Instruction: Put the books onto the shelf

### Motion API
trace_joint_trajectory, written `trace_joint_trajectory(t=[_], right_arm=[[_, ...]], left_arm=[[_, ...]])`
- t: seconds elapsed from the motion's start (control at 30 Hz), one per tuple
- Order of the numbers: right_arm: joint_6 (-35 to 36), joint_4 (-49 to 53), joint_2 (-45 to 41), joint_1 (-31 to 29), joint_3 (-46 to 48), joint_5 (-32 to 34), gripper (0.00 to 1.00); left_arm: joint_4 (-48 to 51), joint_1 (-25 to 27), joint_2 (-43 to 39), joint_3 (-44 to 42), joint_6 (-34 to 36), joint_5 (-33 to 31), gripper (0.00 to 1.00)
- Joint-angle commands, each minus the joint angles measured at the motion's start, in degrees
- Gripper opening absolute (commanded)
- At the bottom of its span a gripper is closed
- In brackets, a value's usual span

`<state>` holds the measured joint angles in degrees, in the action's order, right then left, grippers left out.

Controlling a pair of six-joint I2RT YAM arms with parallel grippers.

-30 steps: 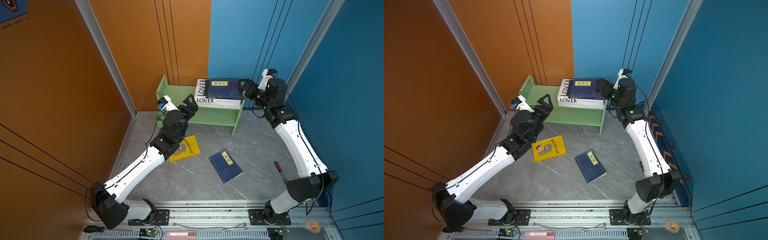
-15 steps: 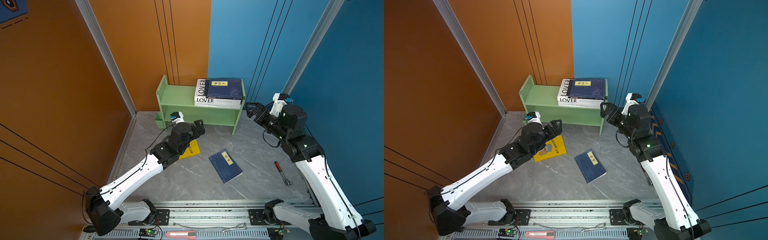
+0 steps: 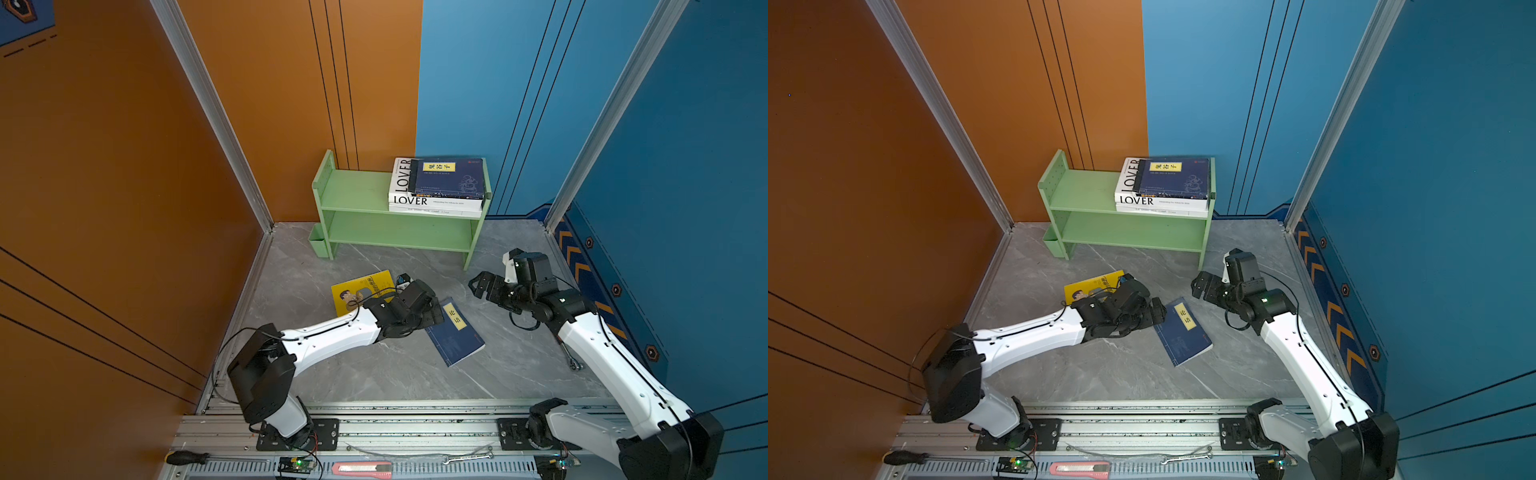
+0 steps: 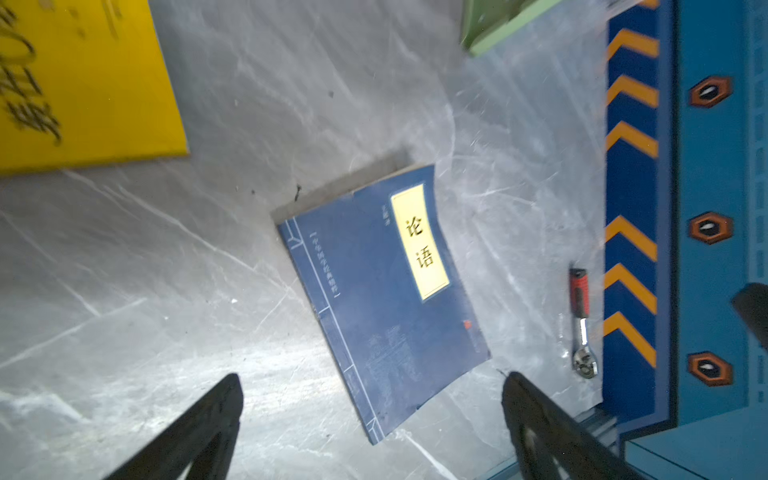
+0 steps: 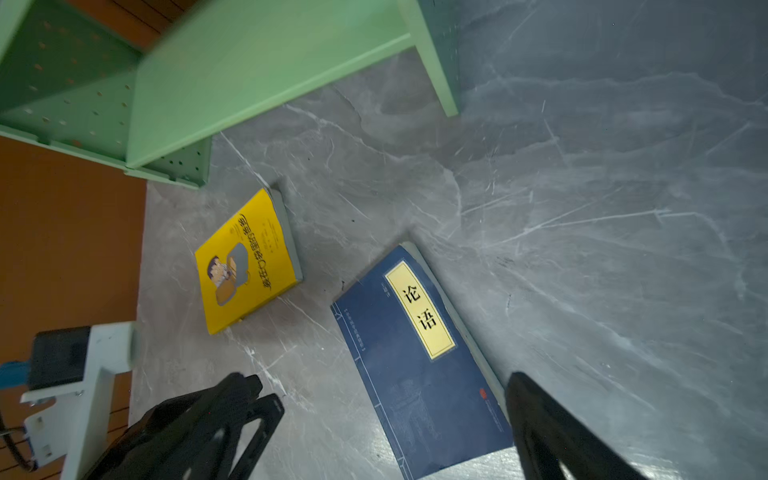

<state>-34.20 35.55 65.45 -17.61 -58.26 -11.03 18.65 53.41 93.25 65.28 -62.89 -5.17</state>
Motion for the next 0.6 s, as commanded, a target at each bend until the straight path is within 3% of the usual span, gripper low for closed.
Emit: trace_joint_trajectory(t=[0.0,0.13,0.33,0.57], right_arm=[[5.2,2.3,2.2,-0.6,1.4,-1.6,0.96],[6.1,0.1,5.4,-1.7,3.8,-2.5,0.86],[6.3,-3.9,10.4,-3.5,6.9,2.0,0.78],[6.0,-7.4,18.7,-4.8,7.0,4.9,0.65]], left_arm=[[0.7,1.0,4.3,2.7,-2.2,4.3,0.98],[-3.2,1.6,8.2,2.3,-4.9,6.0,0.99],[-14.0,1.8,10.2,-2.1,-10.8,6.6,0.99],[-16.1,2.2,10.5,-4.9,-13.5,4.9,0.97]])
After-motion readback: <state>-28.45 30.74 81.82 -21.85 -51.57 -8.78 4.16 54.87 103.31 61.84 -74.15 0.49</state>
